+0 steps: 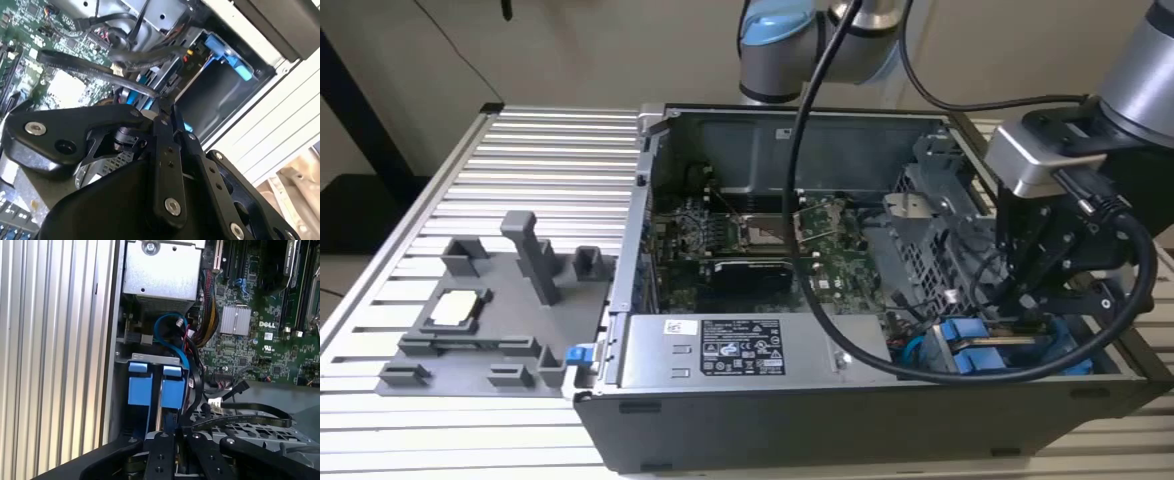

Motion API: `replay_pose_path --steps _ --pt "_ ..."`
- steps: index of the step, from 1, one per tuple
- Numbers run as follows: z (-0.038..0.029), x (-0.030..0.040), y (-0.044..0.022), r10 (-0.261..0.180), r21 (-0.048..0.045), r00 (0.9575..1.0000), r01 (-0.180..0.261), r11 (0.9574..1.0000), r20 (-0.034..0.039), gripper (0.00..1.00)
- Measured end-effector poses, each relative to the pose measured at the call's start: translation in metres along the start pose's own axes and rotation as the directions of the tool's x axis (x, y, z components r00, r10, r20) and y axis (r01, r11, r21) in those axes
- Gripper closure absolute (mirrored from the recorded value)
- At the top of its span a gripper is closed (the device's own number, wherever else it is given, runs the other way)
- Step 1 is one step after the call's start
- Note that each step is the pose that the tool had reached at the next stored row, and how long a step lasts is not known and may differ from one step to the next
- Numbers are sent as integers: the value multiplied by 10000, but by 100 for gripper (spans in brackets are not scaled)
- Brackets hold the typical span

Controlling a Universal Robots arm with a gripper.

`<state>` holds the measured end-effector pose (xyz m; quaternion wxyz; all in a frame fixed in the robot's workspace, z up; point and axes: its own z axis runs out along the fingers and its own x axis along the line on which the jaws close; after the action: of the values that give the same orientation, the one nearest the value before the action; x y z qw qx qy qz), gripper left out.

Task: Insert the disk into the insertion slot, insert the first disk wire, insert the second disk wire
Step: 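Insert the second disk wire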

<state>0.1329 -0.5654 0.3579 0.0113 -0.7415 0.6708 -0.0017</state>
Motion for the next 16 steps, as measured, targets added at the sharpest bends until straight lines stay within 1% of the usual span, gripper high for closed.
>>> replay_pose_path --steps 4,10,13,16 --pt "26 6 -49 16 0 10000 -16 10000 -2 84" --pt "68 7 -59 305 3 9995 -305 9995 -10 84" --pt "69 8 -59 308 4 9995 -308 9995 -10 84" --pt "86 8 -59 331 5 9995 -331 9995 13 84"
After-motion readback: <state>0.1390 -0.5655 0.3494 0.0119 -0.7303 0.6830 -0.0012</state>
